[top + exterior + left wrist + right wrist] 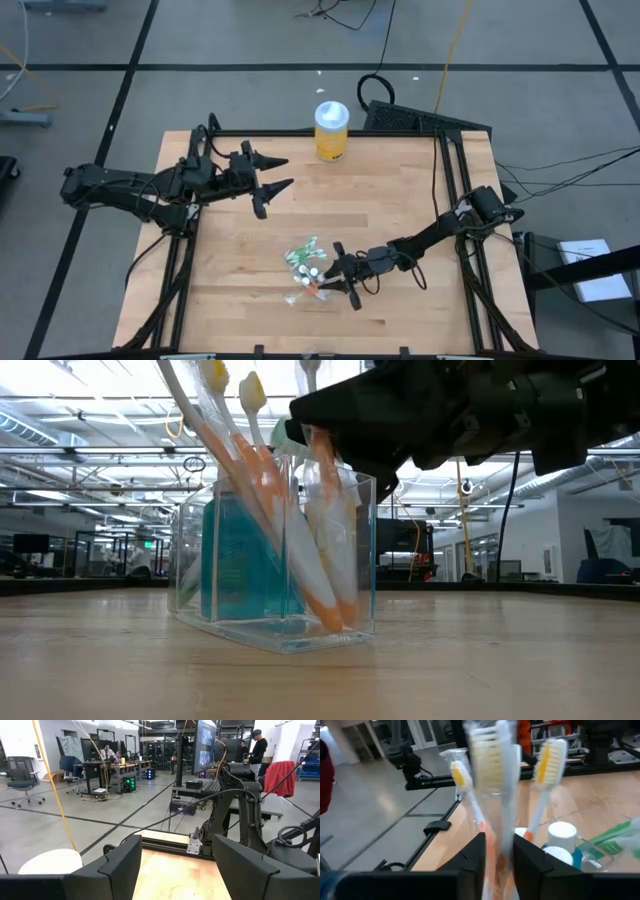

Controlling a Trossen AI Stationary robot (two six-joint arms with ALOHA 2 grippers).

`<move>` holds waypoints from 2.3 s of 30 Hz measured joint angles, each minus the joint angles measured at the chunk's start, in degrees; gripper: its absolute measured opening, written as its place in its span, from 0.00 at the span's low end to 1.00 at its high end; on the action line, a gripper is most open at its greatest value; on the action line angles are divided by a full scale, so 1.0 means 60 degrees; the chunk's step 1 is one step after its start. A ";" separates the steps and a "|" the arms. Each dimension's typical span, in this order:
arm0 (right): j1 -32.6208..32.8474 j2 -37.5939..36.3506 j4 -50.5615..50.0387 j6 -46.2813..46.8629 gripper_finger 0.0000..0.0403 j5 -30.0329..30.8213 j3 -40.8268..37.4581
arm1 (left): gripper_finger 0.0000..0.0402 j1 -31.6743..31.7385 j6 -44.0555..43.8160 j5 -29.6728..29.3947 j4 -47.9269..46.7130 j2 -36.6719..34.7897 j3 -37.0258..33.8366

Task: Pick & Place toothbrushing station
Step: Put the orange toothbrush into the transparent organizer, then return to Home Position

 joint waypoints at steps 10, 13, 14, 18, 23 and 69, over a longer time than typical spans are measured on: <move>-0.0004 -0.0339 0.0229 -0.0113 0.46 -0.0487 -0.0011 | 0.62 0.0000 -0.0010 0.0000 0.0000 0.0000 0.0000; -0.0004 -0.0922 -0.0508 -0.0186 0.54 -0.0487 -0.0011 | 0.62 0.0000 -0.0290 0.0026 0.0010 0.0000 0.0000; -0.0004 -0.1229 -0.0947 -0.0300 0.55 -0.0487 -0.0013 | 0.62 0.0000 -0.0398 0.0102 0.0007 0.0000 0.0000; -0.0004 -0.3087 -0.3787 -0.1256 0.60 -0.0481 -0.0015 | 0.62 -0.0008 -0.0420 0.0168 -0.0082 0.0000 0.0000; -0.0011 -0.5995 -0.6859 -0.1157 0.61 -0.0450 -0.0015 | 0.62 -0.0168 -0.0353 0.0182 -0.1032 -0.0099 -0.0002; -0.0858 -1.6695 -0.7845 -0.1864 0.59 0.0089 -0.7147 | 0.62 -0.1172 -0.0257 0.1058 0.2290 -0.6309 -0.8196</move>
